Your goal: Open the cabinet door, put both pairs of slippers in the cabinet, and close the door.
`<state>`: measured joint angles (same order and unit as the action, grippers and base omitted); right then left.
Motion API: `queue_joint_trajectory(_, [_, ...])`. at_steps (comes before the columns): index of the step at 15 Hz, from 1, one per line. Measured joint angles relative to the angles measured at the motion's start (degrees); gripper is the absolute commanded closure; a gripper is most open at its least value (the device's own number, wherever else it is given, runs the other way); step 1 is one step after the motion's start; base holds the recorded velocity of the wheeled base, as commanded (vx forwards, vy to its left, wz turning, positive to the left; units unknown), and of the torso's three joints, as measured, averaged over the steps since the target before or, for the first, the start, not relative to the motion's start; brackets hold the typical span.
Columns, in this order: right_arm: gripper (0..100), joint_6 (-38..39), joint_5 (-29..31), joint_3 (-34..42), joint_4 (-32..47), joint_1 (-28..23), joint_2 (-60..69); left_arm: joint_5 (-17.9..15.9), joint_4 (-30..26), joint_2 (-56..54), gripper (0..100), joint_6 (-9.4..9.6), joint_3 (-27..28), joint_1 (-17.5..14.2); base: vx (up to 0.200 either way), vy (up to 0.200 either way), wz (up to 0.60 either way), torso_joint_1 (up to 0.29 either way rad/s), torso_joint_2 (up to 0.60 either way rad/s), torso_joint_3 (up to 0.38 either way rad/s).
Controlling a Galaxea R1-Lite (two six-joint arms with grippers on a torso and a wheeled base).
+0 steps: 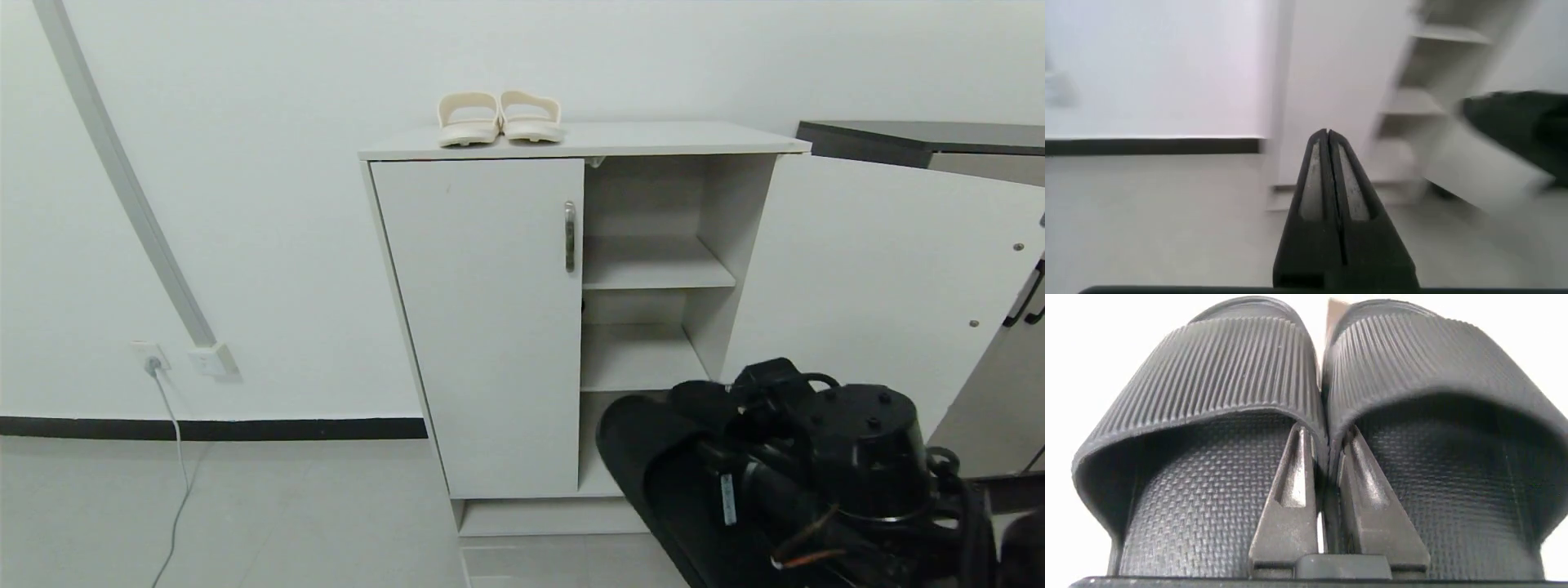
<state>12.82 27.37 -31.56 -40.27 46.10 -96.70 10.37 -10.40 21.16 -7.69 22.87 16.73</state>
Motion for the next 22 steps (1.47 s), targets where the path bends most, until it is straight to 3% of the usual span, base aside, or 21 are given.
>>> queue_joint_trajectory(3, [100,0.5,8.1,-3.3,-5.1,0.1,-6.0,2.2,-0.2,-7.9,100,2.99,-5.9,-10.6,0.0,0.0,0.0,0.0,0.0,0.0])
queue_joint_trajectory(6, [100,0.5,8.4,-3.7,-5.1,0.2,-8.1,1.9,-0.2,-15.4,100,5.53,-11.6,-16.2,0.0,0.0,0.0,0.0,0.0,0.0])
queue_joint_trajectory(8, [100,0.5,8.4,-3.8,-5.1,0.1,-8.6,-2.1,0.1,-18.6,100,6.24,-14.2,-16.7,0.0,0.0,0.0,0.0,0.0,0.0])
queue_joint_trajectory(10, [100,0.5,8.4,-3.7,-5.2,0.1,-8.9,-7.9,5.6,-20.2,100,6.36,-17.5,-16.8,0.0,0.0,0.0,0.0,0.0,0.0])
queue_joint_trajectory(12, [100,0.5,8.4,-3.7,-5.2,0.2,-9.2,-11.9,10.3,-20.8,100,7.74,-20.7,-16.8,0.0,0.0,0.0,0.0,0.0,0.0])
queue_joint_trajectory(14, [100,0.8,8.3,-4.0,-5.9,0.4,-10.3,-12.2,10.5,-21.1,100,8.42,-22.0,-16.8,0.0,0.0,0.0,0.0,0.0,0.0])
queue_joint_trajectory(16, [100,1.6,8.7,-5.4,-7.6,0.3,-13.0,-11.9,10.4,-21.3,100,7.83,-22.6,-16.8,0.0,0.0,0.0,0.0,0.0,0.0])
queue_joint_trajectory(22, [100,5.6,16.1,-13.3,-8.5,-0.8,-22.4,-11.9,10.4,-21.3,100,7.69,-22.8,-16.8,0.0,0.0,0.0,0.0,0.0,0.0])
